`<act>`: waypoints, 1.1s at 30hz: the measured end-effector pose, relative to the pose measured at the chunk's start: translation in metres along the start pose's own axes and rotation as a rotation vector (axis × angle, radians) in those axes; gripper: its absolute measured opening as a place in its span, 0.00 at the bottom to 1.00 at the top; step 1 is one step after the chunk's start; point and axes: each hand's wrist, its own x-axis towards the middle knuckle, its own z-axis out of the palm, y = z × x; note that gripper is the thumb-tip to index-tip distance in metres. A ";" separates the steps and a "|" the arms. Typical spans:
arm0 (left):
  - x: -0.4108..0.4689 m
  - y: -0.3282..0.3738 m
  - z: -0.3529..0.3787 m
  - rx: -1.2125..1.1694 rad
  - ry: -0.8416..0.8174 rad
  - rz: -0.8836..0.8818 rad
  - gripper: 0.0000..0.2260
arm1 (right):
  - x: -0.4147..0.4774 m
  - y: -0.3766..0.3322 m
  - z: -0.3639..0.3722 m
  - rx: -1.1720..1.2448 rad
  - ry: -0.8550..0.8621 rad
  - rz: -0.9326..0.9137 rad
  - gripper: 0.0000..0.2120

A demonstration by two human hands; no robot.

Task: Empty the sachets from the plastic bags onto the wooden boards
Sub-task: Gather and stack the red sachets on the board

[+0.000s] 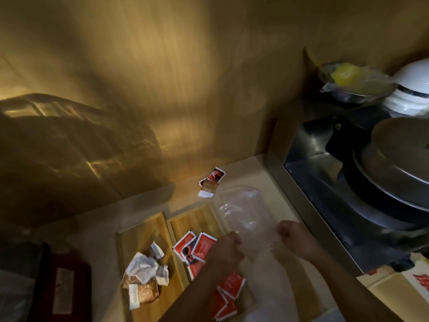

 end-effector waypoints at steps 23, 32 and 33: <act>0.118 -0.010 -0.114 -0.228 0.580 -0.229 0.10 | 0.178 -0.133 0.004 0.229 0.002 -0.064 0.09; 0.171 -0.021 -0.089 0.065 0.490 -0.422 0.34 | 0.231 -0.140 0.039 0.075 0.023 -0.029 0.24; 0.174 -0.022 -0.087 0.098 0.493 -0.420 0.35 | 0.233 -0.140 0.042 0.024 0.035 -0.031 0.27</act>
